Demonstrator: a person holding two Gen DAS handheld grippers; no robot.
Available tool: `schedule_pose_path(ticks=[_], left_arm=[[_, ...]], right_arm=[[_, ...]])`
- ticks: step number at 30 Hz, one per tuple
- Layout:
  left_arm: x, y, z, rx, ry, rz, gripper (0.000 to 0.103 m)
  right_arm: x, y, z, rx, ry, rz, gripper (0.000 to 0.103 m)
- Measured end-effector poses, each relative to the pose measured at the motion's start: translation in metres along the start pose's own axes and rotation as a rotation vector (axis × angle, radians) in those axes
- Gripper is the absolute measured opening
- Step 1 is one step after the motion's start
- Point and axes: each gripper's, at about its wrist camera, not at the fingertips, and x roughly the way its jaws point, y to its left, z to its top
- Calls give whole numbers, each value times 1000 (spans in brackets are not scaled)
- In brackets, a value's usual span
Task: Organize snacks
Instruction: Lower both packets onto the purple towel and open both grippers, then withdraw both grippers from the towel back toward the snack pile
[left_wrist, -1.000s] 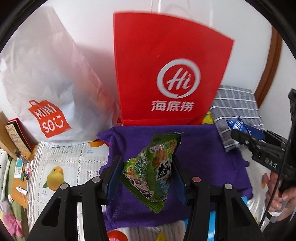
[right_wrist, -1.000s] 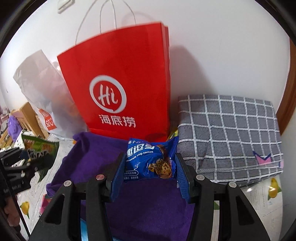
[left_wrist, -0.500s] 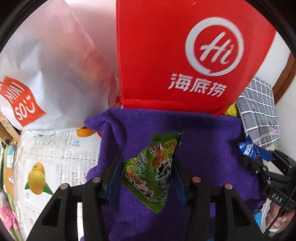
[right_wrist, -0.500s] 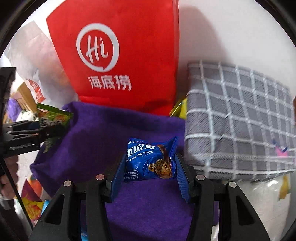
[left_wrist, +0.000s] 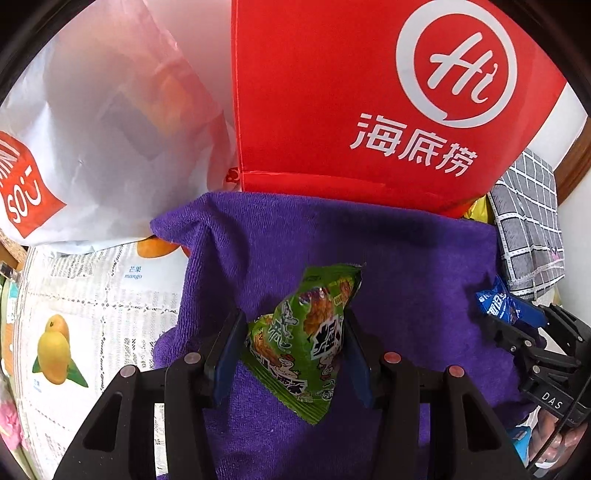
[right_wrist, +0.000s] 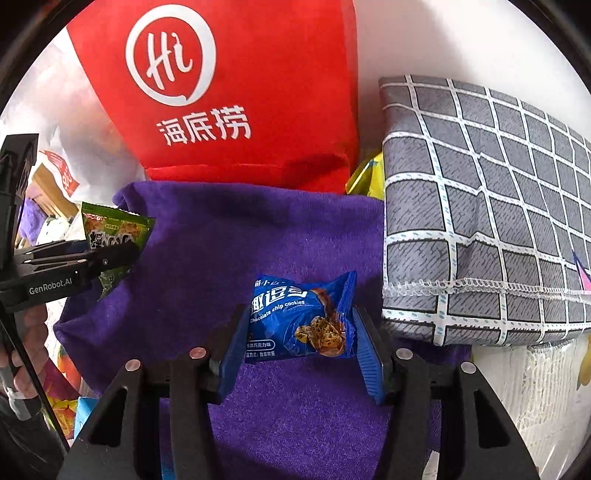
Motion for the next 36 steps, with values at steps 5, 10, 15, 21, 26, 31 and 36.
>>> schedule_pose_path(ticks=[5,10,15,21,26,31,36], left_arm=[[2,3,-1,-5,3,-3,49],[5,7,0,-13,9,-17,49],[5,8,2,-6,-3,-29,50],[1,6,4,-3,7,-49,62],[-20,2,3,17,-4,-14,62],[-41,9,-12,21,-18,7,62],[-76,9,-37,63,-54,48,62]], right_arm=[[0,2,0,-8,-12,-6,55],[-1,4,1,-18,-7,-10,59],[-5,6,4,-18,-12,-4,67],[-21,8,6,-17,-60,-12,74],[-37,11,7,-18,-102,-38,74],[-57,18,4,-30,-150,-43,74],[-86,29,-1,-42,-224,-31,74]])
